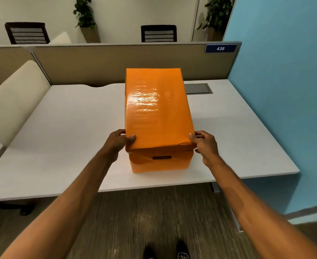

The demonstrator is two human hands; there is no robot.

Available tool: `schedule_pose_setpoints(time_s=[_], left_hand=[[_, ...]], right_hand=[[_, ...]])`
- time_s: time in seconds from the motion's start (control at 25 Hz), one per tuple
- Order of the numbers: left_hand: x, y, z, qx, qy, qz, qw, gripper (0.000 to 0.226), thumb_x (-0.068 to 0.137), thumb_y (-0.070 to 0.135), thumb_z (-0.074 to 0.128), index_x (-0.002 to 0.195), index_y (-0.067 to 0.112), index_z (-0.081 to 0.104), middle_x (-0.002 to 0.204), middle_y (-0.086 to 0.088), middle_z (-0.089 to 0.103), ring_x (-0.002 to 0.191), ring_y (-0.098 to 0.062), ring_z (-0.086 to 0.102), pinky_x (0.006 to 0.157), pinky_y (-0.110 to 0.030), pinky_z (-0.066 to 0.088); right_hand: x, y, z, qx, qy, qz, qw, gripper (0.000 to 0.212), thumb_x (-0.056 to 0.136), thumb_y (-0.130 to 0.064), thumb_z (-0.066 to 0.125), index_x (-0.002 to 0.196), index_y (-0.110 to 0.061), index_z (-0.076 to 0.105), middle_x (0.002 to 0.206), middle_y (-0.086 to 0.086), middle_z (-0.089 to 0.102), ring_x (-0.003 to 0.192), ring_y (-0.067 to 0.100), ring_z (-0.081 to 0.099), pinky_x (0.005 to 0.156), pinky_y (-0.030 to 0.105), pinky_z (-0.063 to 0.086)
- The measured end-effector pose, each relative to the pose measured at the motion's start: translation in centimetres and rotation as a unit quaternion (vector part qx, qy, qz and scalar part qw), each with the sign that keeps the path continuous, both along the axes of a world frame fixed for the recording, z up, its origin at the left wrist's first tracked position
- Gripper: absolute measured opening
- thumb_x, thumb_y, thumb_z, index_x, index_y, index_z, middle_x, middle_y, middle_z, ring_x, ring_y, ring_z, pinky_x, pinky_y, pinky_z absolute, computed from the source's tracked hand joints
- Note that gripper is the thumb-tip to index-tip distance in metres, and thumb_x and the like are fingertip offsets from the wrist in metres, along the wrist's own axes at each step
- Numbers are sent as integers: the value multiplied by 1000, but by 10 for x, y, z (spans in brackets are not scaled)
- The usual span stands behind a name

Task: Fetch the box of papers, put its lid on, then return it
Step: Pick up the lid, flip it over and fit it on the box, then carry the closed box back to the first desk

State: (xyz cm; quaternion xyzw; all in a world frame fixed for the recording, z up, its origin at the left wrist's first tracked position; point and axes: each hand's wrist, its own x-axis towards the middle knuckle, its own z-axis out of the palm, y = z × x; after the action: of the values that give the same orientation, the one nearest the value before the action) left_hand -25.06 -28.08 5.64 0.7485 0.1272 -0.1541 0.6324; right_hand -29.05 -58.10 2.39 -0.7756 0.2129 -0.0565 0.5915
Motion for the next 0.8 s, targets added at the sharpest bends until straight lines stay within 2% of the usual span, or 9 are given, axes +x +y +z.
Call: schedule_pose_setpoints(time_s=[0.24, 0.36, 0.48, 0.6, 0.8], left_hand=[[-3, 3, -17, -15, 45, 0, 999, 59, 89, 25, 69, 142, 12, 44, 144, -13, 51, 130, -35, 49, 102, -45, 43], [-2, 4, -20, -19, 51, -19, 998, 58, 91, 26, 68, 141, 11, 45, 140, -13, 54, 124, -33, 54, 96, -42, 47], [0, 4, -23, -12, 51, -34, 998, 56, 92, 28, 65, 142, 10, 45, 139, -14, 56, 124, -34, 54, 103, -47, 46], [0, 4, -30, -5, 53, -40, 998, 56, 94, 29, 63, 144, 10, 45, 141, -14, 55, 127, -35, 54, 107, -52, 43], [-4, 4, -42, -5, 54, -31, 998, 58, 95, 32, 61, 147, 15, 41, 141, -12, 55, 122, -33, 56, 99, -48, 47]], right_hand=[[0, 5, -6, -2, 38, -3, 999, 27, 90, -32, 65, 113, -18, 61, 113, 5, 61, 103, 30, 59, 86, 52, 55], [3, 4, -8, -5, 52, -6, 999, 20, 92, -31, 63, 107, -19, 61, 110, 5, 61, 102, 29, 59, 88, 50, 55], [2, 2, -16, -13, 67, -9, 998, 12, 93, -29, 62, 100, -20, 59, 105, 5, 60, 98, 27, 58, 87, 49, 55], [0, 1, -25, -15, 69, -5, 997, 17, 93, -29, 62, 106, -17, 63, 104, 4, 60, 96, 26, 58, 85, 46, 55], [2, 2, -29, -29, 63, 0, 998, 11, 92, -32, 62, 98, -24, 59, 101, 2, 61, 91, 24, 59, 74, 39, 54]])
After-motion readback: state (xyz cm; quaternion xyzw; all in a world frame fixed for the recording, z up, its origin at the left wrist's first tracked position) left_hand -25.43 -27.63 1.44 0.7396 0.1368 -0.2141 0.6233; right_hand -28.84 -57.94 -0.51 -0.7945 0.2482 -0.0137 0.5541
